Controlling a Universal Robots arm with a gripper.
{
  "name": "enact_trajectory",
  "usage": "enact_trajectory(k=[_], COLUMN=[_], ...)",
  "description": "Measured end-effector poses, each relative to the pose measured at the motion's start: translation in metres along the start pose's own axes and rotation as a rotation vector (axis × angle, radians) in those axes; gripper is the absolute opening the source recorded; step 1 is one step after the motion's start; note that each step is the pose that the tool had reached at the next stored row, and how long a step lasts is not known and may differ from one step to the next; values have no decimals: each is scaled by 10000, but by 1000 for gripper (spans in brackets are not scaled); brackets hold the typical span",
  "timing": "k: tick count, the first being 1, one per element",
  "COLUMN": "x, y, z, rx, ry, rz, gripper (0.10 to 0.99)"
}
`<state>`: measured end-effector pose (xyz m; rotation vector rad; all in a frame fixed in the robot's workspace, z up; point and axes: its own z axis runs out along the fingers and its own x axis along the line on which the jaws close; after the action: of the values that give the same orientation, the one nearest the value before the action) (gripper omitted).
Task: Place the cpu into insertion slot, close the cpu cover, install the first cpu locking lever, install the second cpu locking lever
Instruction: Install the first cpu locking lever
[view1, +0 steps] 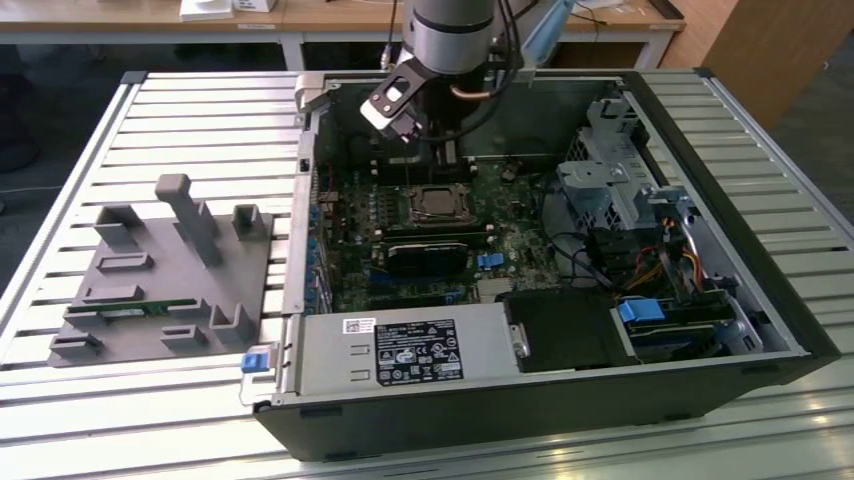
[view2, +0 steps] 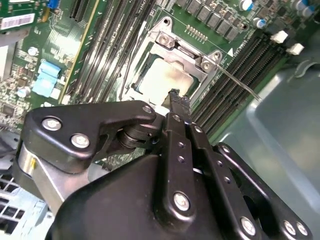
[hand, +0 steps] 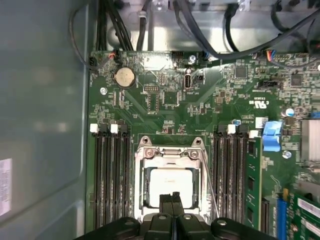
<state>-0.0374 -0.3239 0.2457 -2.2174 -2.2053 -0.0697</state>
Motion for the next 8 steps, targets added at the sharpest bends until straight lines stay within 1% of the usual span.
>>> enact_trajectory(k=[8], x=[15], y=[7], z=[-323], rx=[1], ry=[-11], rz=[-1], gripper=[114])
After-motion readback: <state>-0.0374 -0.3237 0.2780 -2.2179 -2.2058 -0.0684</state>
